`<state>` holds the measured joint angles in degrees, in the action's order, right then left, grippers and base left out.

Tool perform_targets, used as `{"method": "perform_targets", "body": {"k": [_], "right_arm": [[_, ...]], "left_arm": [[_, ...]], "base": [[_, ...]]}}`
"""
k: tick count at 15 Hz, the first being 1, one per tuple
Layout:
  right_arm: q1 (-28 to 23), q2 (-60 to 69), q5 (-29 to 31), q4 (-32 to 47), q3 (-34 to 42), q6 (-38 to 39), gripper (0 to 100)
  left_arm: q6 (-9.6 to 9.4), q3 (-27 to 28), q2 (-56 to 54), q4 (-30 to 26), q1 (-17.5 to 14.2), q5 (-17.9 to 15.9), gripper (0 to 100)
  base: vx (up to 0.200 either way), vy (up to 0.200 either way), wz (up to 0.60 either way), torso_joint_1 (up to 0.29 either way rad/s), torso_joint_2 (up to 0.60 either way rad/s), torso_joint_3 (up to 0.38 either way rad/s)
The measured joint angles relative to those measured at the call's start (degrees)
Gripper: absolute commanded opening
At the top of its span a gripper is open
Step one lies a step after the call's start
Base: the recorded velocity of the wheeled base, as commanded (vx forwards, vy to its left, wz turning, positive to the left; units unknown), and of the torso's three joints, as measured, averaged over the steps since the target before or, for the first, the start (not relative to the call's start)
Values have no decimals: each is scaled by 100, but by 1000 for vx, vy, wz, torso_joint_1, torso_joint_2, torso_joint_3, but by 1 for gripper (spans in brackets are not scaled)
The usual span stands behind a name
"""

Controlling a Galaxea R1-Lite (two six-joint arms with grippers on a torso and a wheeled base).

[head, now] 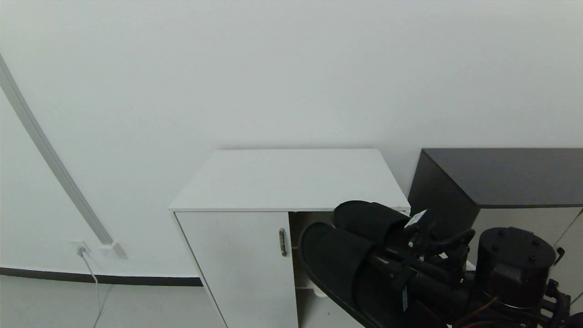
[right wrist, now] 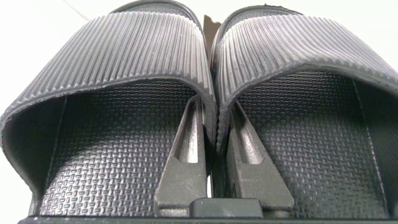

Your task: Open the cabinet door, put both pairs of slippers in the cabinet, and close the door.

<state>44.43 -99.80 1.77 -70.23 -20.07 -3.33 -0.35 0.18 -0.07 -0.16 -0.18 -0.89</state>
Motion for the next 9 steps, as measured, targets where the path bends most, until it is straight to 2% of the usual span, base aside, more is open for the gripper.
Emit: {"method": "perform_targets", "body": {"k": [9], "right_arm": [[2,0,-7,2,4,-6,0]], "left_arm": [[2,0,0,-2,0,0,0]], "base": [[0,0,0,-218,540,320]]}}
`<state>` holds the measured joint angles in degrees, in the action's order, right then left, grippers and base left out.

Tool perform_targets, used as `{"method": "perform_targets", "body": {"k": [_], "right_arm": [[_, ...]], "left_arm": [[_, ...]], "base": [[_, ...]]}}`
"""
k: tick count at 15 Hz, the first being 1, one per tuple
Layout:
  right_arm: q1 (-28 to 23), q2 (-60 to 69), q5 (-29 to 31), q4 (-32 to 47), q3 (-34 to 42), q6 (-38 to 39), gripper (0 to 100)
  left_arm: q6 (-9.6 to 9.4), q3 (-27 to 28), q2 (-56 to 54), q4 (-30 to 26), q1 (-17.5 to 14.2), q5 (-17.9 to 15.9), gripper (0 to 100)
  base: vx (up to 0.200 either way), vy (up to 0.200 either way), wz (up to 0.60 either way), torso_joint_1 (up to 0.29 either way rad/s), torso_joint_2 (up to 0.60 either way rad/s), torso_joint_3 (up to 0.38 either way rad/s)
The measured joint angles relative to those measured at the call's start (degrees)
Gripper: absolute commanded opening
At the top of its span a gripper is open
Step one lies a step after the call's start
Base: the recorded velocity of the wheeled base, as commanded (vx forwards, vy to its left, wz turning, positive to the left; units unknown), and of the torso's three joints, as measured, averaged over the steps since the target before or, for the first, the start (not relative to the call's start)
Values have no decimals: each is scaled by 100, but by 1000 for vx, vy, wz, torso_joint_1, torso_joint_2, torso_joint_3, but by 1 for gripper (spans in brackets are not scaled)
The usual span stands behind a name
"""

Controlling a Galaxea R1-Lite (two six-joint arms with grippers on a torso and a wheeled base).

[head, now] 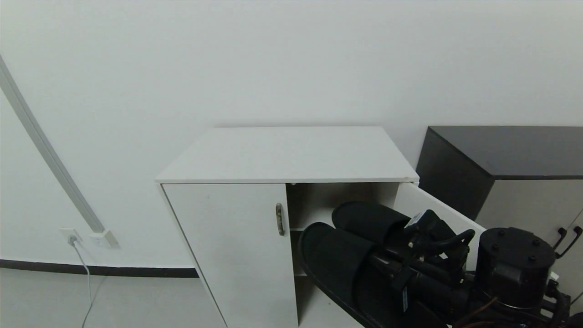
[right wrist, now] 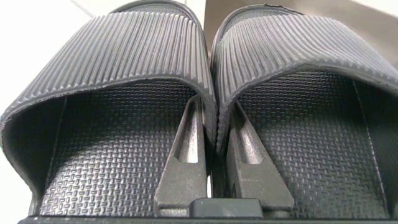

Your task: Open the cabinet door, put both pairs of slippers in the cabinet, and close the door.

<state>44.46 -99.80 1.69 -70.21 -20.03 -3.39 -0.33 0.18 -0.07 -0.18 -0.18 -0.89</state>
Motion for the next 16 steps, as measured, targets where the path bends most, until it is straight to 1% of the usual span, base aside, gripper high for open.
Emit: {"method": "perform_targets", "body": {"k": [8,16], "right_arm": [[0,-2,-4,6,13,-2,0],[-2,-2,-4,2,18,-2,0]], "left_arm": [[-2,0,0,0,5,0,0],[0,0,0,0,5,0,0]], "base": [[0,0,0,-168,497,323],[0,0,0,-103,458,351]]}}
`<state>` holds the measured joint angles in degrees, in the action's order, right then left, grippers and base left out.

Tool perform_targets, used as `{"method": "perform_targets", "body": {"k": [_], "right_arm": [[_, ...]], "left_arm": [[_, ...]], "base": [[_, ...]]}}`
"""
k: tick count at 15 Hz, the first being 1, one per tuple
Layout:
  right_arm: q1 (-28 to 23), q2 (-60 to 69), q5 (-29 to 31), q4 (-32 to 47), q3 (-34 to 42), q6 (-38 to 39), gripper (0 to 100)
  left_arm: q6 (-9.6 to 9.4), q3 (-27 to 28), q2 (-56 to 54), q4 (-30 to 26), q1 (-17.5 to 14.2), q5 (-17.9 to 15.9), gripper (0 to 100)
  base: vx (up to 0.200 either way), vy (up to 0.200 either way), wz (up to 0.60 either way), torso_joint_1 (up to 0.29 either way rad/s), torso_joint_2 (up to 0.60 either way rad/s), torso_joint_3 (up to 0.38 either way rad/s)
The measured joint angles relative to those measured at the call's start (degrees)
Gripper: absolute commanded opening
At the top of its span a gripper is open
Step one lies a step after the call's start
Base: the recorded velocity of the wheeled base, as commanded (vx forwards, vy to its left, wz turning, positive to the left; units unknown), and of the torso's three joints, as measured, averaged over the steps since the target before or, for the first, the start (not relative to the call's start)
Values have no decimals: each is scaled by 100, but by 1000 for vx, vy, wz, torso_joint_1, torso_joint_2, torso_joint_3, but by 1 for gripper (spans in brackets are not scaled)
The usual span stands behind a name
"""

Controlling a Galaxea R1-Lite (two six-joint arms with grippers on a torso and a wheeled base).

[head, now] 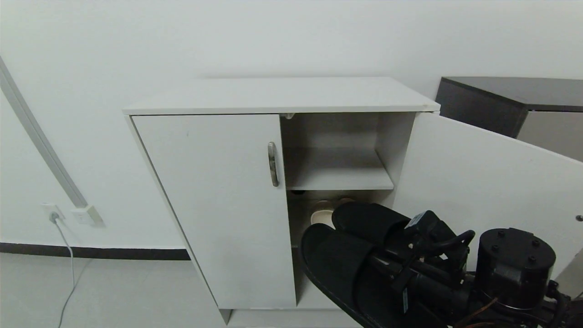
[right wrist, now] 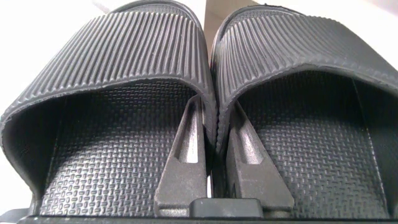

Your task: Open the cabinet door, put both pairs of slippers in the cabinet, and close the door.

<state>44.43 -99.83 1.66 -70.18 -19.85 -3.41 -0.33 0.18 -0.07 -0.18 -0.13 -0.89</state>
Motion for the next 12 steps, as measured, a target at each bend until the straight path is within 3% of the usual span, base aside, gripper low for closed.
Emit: {"method": "perform_targets", "body": {"k": [3,9,12], "right_arm": [[0,0,1,-2,6,-13,0],[2,-4,-11,-2,15,-35,0],[0,-4,-11,-2,11,-35,0]], "left_arm": [[0,0,0,0,-5,0,0],[-5,0,0,0,0,0,0],[-2,0,0,2,-5,0,0]], "base": [[0,0,0,-25,416,380],[0,0,0,0,17,13],[0,200,0,2,-4,2]]}}
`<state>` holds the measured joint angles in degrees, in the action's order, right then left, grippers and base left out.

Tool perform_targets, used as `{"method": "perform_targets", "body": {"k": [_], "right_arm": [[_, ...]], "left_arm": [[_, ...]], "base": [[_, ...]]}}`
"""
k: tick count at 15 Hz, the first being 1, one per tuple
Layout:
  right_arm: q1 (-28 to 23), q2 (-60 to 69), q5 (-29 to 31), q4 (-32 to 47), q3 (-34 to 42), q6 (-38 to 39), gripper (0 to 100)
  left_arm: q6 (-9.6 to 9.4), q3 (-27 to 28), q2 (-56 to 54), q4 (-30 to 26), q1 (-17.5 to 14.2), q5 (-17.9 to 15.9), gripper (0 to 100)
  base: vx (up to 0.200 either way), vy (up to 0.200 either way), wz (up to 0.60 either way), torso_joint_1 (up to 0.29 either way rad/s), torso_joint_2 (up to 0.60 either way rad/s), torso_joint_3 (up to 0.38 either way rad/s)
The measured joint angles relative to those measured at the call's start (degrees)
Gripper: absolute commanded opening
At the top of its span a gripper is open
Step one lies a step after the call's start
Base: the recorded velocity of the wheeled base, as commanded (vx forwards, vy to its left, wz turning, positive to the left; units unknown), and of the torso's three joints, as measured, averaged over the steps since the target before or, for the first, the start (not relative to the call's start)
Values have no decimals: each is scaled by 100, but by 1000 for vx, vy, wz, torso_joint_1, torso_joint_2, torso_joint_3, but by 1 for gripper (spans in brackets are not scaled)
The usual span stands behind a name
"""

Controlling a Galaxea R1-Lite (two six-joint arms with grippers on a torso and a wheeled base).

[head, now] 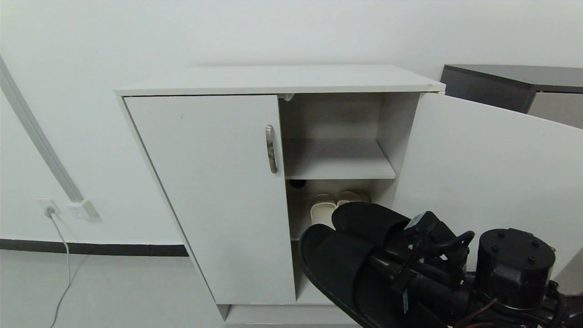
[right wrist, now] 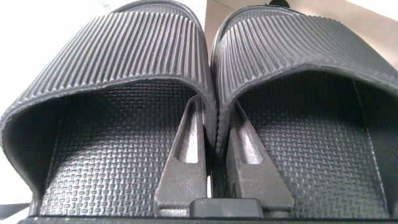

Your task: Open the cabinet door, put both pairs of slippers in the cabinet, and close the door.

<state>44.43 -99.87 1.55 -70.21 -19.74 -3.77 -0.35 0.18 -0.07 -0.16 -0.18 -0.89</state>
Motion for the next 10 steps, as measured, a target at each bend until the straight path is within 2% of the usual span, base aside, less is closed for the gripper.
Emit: {"method": "perform_targets", "body": {"k": [10], "right_arm": [[57,-7,-29,6,41,-4,0]], "left_arm": [[0,0,0,-6,13,2,0]], "base": [[0,0,0,-1,39,31]]}}
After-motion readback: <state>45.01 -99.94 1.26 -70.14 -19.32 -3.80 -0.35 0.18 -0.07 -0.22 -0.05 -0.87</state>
